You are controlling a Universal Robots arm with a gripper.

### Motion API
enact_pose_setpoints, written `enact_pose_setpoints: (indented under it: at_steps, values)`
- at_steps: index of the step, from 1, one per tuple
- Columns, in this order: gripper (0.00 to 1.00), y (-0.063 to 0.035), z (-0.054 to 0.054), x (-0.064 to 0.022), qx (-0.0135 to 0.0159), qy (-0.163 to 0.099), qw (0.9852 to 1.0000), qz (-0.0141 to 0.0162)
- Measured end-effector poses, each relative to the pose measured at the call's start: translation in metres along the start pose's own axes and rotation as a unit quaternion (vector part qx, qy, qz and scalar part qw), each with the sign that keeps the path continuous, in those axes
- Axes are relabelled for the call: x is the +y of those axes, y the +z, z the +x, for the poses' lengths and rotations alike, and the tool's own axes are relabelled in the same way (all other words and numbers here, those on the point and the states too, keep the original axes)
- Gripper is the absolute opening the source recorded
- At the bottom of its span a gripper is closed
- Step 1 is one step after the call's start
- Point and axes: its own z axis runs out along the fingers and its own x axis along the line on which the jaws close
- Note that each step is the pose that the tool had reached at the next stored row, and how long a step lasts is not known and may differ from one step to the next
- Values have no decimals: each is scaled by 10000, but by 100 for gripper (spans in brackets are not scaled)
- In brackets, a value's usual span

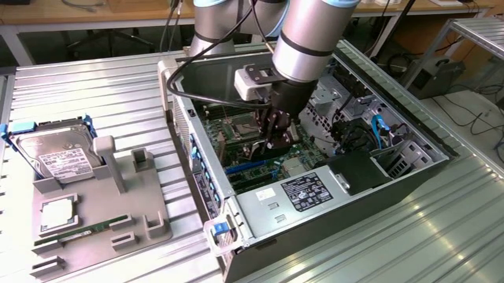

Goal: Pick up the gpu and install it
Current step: 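Insert the gpu into the slot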

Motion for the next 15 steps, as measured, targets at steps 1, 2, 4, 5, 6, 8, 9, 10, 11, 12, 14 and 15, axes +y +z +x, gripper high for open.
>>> enact_pose_setpoints:
  at_steps: [1,2,4,5,6,8,9,10,11,12,14,15]
  values:
    - [26,4,0,5,-1,1,10000,4]
    - [26,7,0,11,-1,1,10000,9]
    - [26,21,-2,47,-1,0,10000,49]
    - [26,29,-7,68,-2,0,10000,79]
    - [26,36,-16,85,-2,-1,9999,112]
    - [26,53,-58,113,-3,-1,9999,172]
    - [26,62,-79,126,-4,-1,9998,191]
    - [26,67,-85,136,-4,-2,9998,199]
    - [26,73,-89,147,-5,-2,9998,206]
    - [26,77,-90,154,-4,-2,9998,206]
    - [26,83,-90,160,-3,-3,9998,206]
    - [26,88,-90,161,-4,-4,9998,207]
